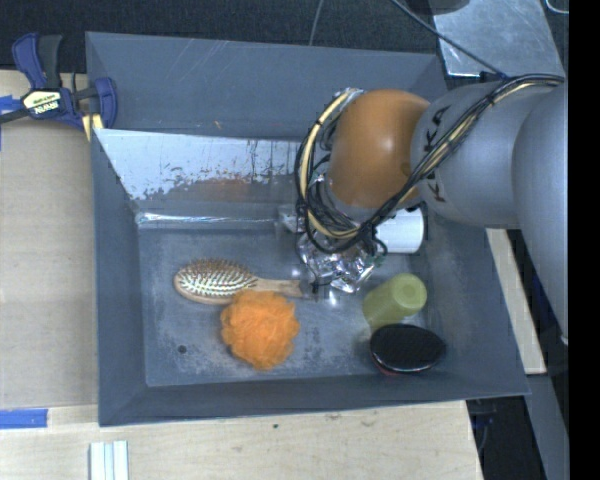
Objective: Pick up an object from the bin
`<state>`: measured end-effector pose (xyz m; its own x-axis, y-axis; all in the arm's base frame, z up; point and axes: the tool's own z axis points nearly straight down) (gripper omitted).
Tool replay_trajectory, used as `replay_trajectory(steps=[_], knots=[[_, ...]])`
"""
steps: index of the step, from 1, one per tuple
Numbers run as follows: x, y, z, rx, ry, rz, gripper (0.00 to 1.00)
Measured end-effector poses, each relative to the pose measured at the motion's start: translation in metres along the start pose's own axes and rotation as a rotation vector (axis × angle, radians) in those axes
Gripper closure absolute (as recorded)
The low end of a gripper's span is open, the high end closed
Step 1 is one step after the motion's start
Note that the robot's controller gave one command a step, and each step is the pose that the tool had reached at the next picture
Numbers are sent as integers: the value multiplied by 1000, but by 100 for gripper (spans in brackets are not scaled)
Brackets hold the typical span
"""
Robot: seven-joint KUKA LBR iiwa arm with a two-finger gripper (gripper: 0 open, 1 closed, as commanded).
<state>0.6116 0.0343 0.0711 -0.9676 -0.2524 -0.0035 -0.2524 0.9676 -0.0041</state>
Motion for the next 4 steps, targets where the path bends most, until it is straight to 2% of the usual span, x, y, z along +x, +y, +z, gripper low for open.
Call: replay_trajectory(steps=[1, 2, 3, 4], knots=[[8, -72, -10, 5, -6, -22, 0], [18, -79, -6, -1, -13, 88, 0], [21, -83, -8, -5, -19, 144, 0], [23, -86, -10, -9, -18, 153, 100]])
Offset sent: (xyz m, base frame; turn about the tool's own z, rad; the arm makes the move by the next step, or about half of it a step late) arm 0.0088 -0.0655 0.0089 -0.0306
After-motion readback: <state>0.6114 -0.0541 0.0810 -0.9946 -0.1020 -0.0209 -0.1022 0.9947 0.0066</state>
